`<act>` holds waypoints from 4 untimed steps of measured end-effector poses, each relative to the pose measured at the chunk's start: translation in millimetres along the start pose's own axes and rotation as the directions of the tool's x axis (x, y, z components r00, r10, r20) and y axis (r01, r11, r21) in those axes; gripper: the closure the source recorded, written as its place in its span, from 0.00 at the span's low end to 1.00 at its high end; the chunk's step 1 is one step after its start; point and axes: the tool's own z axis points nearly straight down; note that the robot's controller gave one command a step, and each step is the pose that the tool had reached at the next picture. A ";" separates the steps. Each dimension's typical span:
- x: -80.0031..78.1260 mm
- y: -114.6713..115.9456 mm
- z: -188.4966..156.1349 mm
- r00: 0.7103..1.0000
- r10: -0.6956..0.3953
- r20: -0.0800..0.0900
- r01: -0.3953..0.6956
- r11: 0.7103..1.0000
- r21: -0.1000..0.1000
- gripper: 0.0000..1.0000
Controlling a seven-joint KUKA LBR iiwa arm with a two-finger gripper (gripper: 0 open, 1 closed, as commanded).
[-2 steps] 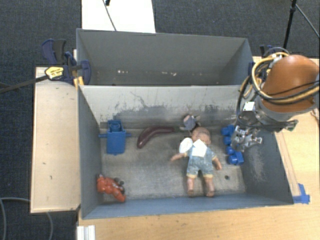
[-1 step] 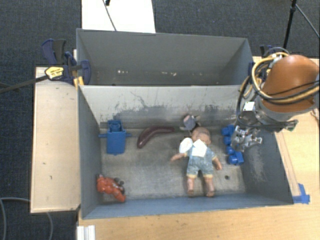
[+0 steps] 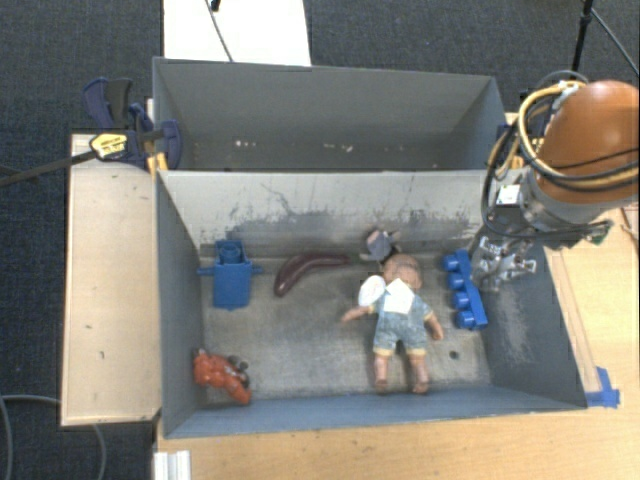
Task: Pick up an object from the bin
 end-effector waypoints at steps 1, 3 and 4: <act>1.2 -0.3 -21.1 1.000 0.002 0.004 -0.002 1.000 0.013 1.00; -4.0 6.8 31.1 0.999 -0.033 0.000 0.033 0.999 -0.003 0.00; -4.5 4.5 26.9 1.000 -0.028 0.002 0.028 1.000 0.005 1.00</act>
Offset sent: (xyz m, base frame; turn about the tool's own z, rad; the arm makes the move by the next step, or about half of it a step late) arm 0.0040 0.0062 0.0931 -0.0046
